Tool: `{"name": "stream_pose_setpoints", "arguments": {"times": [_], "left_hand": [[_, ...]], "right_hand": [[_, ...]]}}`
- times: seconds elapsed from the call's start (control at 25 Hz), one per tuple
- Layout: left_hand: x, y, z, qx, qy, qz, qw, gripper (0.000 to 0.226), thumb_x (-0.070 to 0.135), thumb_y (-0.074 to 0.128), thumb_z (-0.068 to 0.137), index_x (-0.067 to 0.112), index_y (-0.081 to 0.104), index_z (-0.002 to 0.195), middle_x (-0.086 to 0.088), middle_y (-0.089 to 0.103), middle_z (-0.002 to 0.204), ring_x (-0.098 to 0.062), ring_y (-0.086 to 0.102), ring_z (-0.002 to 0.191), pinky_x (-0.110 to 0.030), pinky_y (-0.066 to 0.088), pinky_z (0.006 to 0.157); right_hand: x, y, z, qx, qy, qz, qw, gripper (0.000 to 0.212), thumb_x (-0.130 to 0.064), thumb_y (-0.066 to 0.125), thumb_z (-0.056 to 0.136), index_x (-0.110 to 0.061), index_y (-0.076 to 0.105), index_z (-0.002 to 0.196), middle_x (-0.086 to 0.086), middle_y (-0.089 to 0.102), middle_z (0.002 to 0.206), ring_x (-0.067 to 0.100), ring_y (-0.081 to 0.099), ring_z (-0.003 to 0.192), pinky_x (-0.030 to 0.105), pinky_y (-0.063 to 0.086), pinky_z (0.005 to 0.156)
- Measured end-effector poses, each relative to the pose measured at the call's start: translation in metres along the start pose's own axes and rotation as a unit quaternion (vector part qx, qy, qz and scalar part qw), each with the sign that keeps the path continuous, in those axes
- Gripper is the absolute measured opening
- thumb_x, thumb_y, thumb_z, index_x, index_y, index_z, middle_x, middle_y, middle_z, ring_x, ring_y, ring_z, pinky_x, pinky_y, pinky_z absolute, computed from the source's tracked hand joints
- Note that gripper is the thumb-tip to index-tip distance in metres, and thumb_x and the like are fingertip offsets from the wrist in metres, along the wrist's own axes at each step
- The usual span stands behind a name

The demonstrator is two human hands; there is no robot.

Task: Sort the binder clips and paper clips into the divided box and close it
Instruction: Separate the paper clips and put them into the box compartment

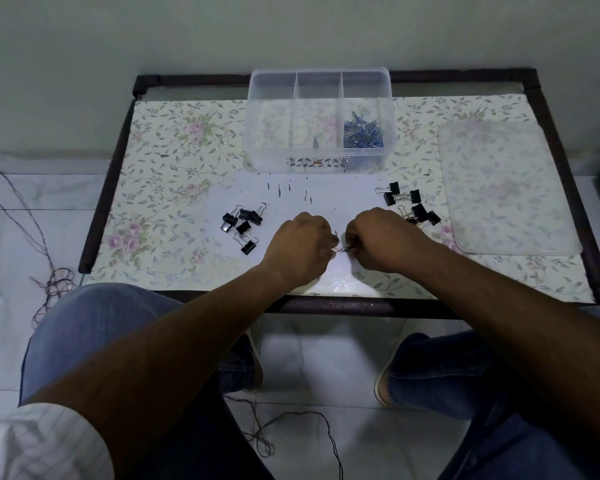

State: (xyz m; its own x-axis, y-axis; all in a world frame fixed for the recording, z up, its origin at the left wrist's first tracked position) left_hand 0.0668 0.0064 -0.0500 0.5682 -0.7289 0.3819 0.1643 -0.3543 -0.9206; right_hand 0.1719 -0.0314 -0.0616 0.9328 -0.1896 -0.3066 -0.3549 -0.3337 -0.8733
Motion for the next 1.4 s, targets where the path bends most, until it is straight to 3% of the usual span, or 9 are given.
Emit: {"name": "stream_pose_setpoints", "arguments": {"times": [0.36,0.48,0.52,0.72,0.88,1.0,1.16,1.28,1.4], "left_hand": [[-0.02,-0.016,0.006,0.037,-0.058,-0.088,0.994,0.024,0.021,0.062,0.098,0.021,0.082,0.112,0.003,0.078,0.114,-0.02,0.068,0.108,-0.033,0.053,0.091],[-0.033,-0.022,0.002,0.071,-0.142,-0.248,0.956,0.026,0.012,0.06,0.1,0.015,0.081,0.114,-0.001,0.08,0.111,-0.015,0.072,0.102,-0.026,0.053,0.093],[-0.042,-0.02,0.0,0.087,-0.197,-0.358,0.909,0.027,0.009,0.057,0.101,0.012,0.08,0.115,-0.004,0.079,0.106,-0.017,0.072,0.097,-0.027,0.055,0.092],[-0.035,0.018,-0.008,0.045,-0.361,-0.766,0.531,0.041,0.019,0.037,0.105,-0.003,0.068,0.12,-0.022,0.074,0.109,-0.035,0.071,0.098,-0.046,0.06,0.094],[-0.006,0.011,-0.001,0.014,-0.326,-0.859,0.395,0.035,0.019,0.029,0.103,0.001,0.056,0.09,-0.011,0.065,0.068,-0.016,0.062,0.053,-0.035,0.063,0.066],[-0.015,0.0,0.0,0.061,-0.335,-0.86,0.38,0.033,0.012,0.031,0.101,0.007,0.05,0.074,-0.002,0.048,0.053,-0.01,0.048,0.041,-0.029,0.06,0.055],[-0.044,-0.006,-0.007,0.104,-0.365,-0.825,0.419,0.047,0.013,0.031,0.101,-0.003,0.064,0.072,-0.017,0.066,0.071,-0.029,0.068,0.064,-0.033,0.062,0.062],[-0.081,-0.009,-0.023,0.148,-0.424,-0.762,0.466,0.039,0.015,0.031,0.097,0.001,0.064,0.082,-0.012,0.062,0.074,-0.025,0.061,0.063,-0.025,0.052,0.054],[-0.095,-0.006,-0.033,0.152,-0.445,-0.74,0.482,0.034,0.016,0.031,0.095,0.006,0.059,0.077,-0.007,0.056,0.069,-0.02,0.053,0.057,-0.02,0.044,0.046]], "right_hand": [[-0.01,-0.003,-0.003,0.006,-0.062,0.015,0.998,0.011,-0.02,0.065,0.085,-0.025,0.073,0.08,-0.009,0.07,0.076,0.014,0.065,0.074,0.035,0.057,0.07],[-0.002,-0.011,-0.002,0.022,-0.055,0.062,0.996,0.008,-0.022,0.071,0.088,-0.026,0.077,0.092,-0.009,0.075,0.084,0.01,0.068,0.078,0.033,0.057,0.073],[0.002,-0.018,-0.001,0.036,-0.049,0.097,0.993,0.007,-0.022,0.075,0.088,-0.024,0.079,0.094,-0.011,0.075,0.084,0.006,0.067,0.075,0.029,0.056,0.071],[-0.003,-0.07,-0.003,0.164,-0.031,0.264,0.95,0.006,-0.024,0.083,0.088,-0.022,0.082,0.094,-0.012,0.076,0.078,-0.003,0.066,0.067,0.005,0.046,0.063],[-0.067,-0.08,-0.006,0.155,-0.176,0.154,0.96,0.017,-0.029,0.072,0.094,-0.02,0.083,0.103,-0.003,0.079,0.091,0.013,0.072,0.084,0.033,0.057,0.078],[-0.082,-0.091,-0.011,0.193,-0.223,0.11,0.949,0.031,-0.03,0.055,0.095,-0.017,0.083,0.105,0.002,0.079,0.093,0.021,0.071,0.086,0.038,0.057,0.078],[-0.047,-0.112,-0.017,0.277,-0.138,0.198,0.93,0.015,-0.03,0.073,0.096,-0.022,0.084,0.102,-0.008,0.08,0.094,0.006,0.07,0.08,0.029,0.057,0.08],[-0.013,-0.063,0.002,0.126,-0.003,0.064,0.99,0.021,-0.04,0.08,0.089,-0.023,0.079,0.102,-0.006,0.078,0.097,0.01,0.064,0.082,0.029,0.052,0.079],[0.003,-0.011,0.0,0.012,0.071,0.0,0.997,0.039,-0.05,0.089,0.074,-0.024,0.069,0.093,-0.004,0.07,0.092,0.017,0.061,0.084,0.03,0.044,0.072]]}}
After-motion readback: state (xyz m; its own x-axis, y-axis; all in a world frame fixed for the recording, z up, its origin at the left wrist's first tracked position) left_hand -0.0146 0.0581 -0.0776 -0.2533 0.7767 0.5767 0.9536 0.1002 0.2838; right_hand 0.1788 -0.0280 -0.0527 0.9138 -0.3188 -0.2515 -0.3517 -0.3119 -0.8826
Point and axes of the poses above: each hand's wrist, its own z-axis towards the middle knuckle, its own y-axis out of the palm, x = y × z, the point moved 10 cm from there along z, towards the middle knuckle
